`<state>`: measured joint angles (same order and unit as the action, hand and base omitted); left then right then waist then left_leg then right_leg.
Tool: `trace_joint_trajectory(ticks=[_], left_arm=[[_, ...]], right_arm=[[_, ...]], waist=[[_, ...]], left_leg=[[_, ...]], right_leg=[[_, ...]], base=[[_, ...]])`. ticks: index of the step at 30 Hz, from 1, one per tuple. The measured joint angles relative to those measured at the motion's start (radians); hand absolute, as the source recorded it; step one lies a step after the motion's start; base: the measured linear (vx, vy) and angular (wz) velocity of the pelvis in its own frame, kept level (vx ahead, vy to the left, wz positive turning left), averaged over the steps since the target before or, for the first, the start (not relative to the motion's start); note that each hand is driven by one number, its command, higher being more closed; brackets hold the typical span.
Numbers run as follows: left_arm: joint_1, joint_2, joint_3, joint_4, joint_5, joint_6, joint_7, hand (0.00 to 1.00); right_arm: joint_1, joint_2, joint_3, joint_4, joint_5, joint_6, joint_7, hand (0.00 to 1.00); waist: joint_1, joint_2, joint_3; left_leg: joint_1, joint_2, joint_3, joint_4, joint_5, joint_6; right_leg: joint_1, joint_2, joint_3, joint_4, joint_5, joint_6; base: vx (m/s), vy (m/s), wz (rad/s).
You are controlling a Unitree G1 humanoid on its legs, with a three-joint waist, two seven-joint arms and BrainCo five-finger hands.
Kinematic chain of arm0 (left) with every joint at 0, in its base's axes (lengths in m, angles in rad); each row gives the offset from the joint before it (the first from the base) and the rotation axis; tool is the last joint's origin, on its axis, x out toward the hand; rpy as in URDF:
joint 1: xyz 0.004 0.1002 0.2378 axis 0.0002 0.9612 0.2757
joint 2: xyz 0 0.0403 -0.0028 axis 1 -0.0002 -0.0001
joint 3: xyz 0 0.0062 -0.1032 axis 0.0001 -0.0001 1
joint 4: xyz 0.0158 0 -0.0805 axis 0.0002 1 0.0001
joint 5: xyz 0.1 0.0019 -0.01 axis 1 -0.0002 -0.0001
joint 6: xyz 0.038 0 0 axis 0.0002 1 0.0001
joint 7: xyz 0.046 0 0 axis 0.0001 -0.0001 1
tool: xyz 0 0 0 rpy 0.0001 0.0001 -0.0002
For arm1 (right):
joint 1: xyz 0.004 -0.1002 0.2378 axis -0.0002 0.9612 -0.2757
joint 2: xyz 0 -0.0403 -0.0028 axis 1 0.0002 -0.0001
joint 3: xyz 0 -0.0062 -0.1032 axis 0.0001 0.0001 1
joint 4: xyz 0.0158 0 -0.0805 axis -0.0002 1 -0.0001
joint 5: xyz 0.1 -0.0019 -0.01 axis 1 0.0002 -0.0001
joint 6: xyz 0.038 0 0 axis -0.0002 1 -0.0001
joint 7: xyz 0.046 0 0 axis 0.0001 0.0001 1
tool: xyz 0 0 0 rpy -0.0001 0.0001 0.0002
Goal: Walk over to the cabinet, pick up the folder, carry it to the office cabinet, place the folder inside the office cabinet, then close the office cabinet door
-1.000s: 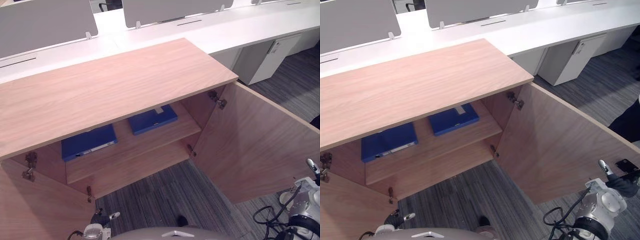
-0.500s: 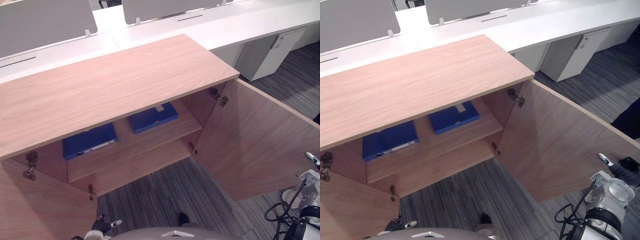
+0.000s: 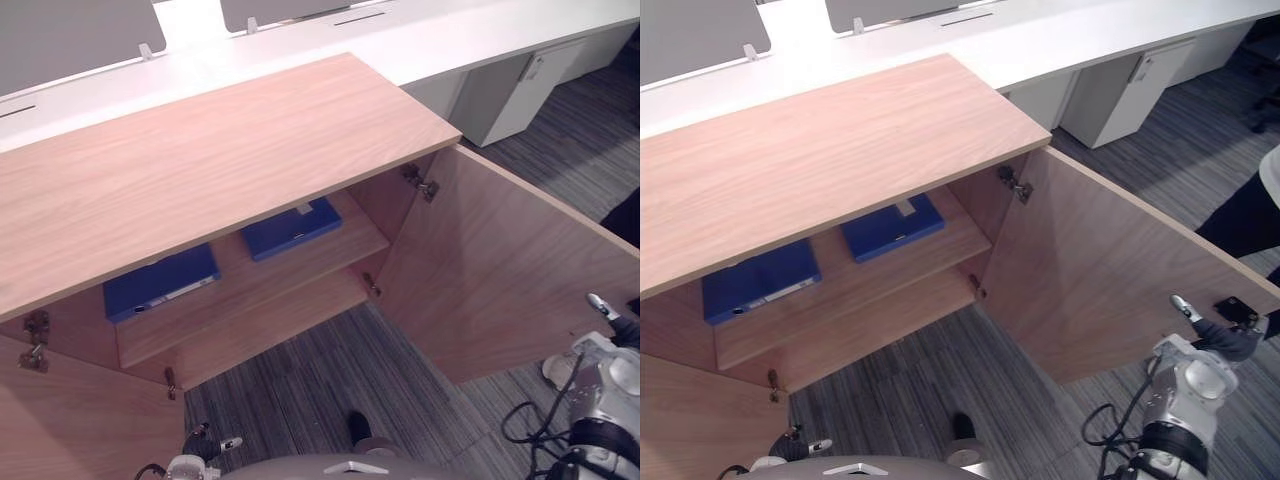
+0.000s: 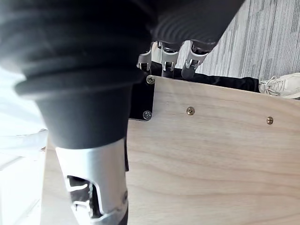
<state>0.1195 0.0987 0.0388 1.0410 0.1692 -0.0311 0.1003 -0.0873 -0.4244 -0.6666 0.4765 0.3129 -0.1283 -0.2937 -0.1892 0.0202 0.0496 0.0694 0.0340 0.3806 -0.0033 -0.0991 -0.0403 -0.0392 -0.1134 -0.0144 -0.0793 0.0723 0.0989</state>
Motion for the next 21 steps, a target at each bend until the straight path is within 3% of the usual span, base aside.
trace_joint_trajectory(ticks=[3,9,15,21], left_arm=[[-0.011,0.000,-0.013,0.000,0.012,0.000,0.000,0.00],[-0.019,-0.002,-0.048,0.013,0.013,0.002,0.005,0.00],[-0.034,-0.002,-0.065,0.045,0.014,0.010,0.029,0.00],[-0.047,-0.003,-0.064,0.050,0.014,0.010,0.050,0.00]], right_arm=[[0.047,0.084,0.014,-0.102,-0.007,-0.016,-0.023,0.00],[0.238,0.325,0.164,-0.352,-0.007,-0.101,-0.047,0.00],[0.378,0.398,0.347,-0.435,-0.003,-0.131,-0.047,0.00],[0.501,0.410,0.553,-0.537,-0.007,-0.140,-0.043,0.00]], waist=[[-0.006,-0.002,0.001],[-0.023,-0.015,-0.002],[-0.022,-0.057,-0.006],[-0.001,-0.065,-0.006]], left_leg=[[0.001,0.000,0.000,0.001,0.000,0.000],[0.006,0.003,0.012,0.002,0.003,-0.001],[0.010,0.009,0.026,0.001,0.015,-0.003],[0.008,0.009,0.032,-0.015,0.021,-0.011]], right_leg=[[-0.001,0.000,0.001,0.000,0.002,0.000],[-0.010,0.006,0.021,0.000,0.018,0.002],[-0.017,0.009,0.035,-0.001,0.036,-0.002],[-0.033,0.010,0.027,0.001,0.045,-0.015]], base=[[-0.07,-0.042,-0.04],[-0.10,-0.056,-0.11],[-0.13,-0.058,-0.11],[-0.14,-0.068,-0.21]])
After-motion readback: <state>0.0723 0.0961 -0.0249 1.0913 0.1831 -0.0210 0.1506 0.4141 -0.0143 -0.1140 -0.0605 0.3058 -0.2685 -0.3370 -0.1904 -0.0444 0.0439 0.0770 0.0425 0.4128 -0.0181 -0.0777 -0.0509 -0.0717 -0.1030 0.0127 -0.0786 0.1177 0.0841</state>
